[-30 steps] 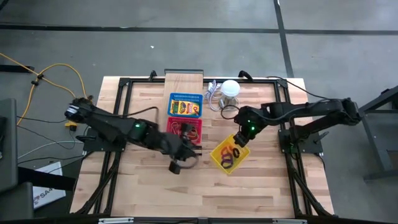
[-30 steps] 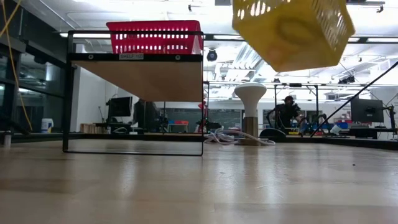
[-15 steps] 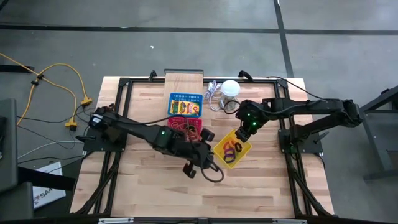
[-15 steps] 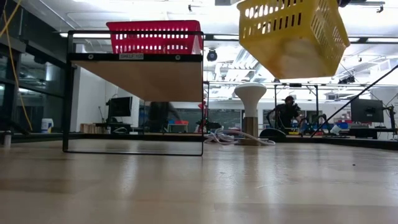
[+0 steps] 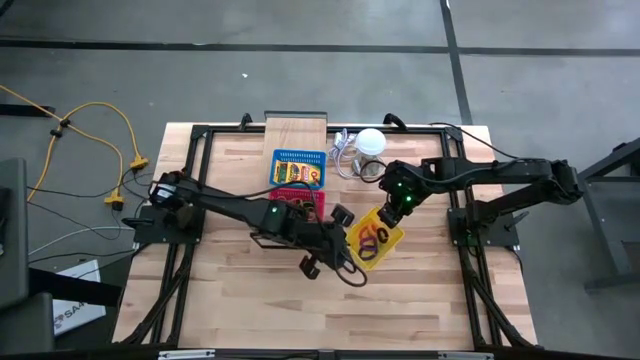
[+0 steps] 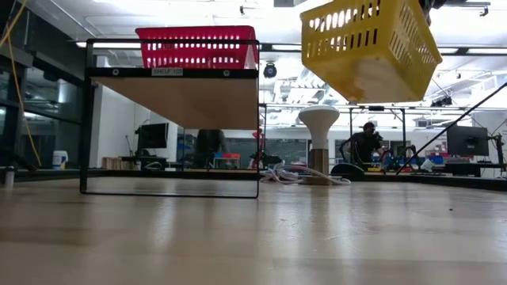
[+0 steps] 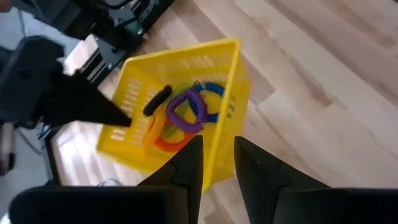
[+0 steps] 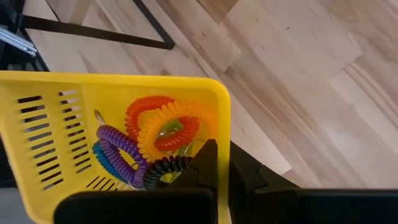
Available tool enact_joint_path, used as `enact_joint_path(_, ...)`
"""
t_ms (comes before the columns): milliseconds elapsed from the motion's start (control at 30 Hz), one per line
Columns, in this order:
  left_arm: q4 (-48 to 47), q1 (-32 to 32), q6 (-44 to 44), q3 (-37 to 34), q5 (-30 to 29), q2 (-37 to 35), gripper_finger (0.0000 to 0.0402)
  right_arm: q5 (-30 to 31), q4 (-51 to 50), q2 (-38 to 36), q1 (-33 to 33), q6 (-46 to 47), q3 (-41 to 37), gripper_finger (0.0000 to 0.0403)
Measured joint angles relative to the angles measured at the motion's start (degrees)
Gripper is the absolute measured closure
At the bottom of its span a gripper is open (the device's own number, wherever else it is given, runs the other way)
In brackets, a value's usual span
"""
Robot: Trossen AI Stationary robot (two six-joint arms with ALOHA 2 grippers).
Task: Pick & Place Office Desk Supplies
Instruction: Put the yellow bin on the shelf
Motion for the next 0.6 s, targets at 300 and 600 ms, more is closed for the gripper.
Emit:
enact_joint_path(300, -0.23, 3.34, 1.27, 0.83, 4.75, 0.96, 0.0318, 1.04, 0.29, 0.0, -0.02, 0.43, 0.0, 0.04)
enact_joint_path(600, -1.63, 3.92, 0.69, 2.0, 10.2, 0.84, 0.0318, 1.18, 0.37, 0.0, -0.02, 0.43, 0.0, 0.04)
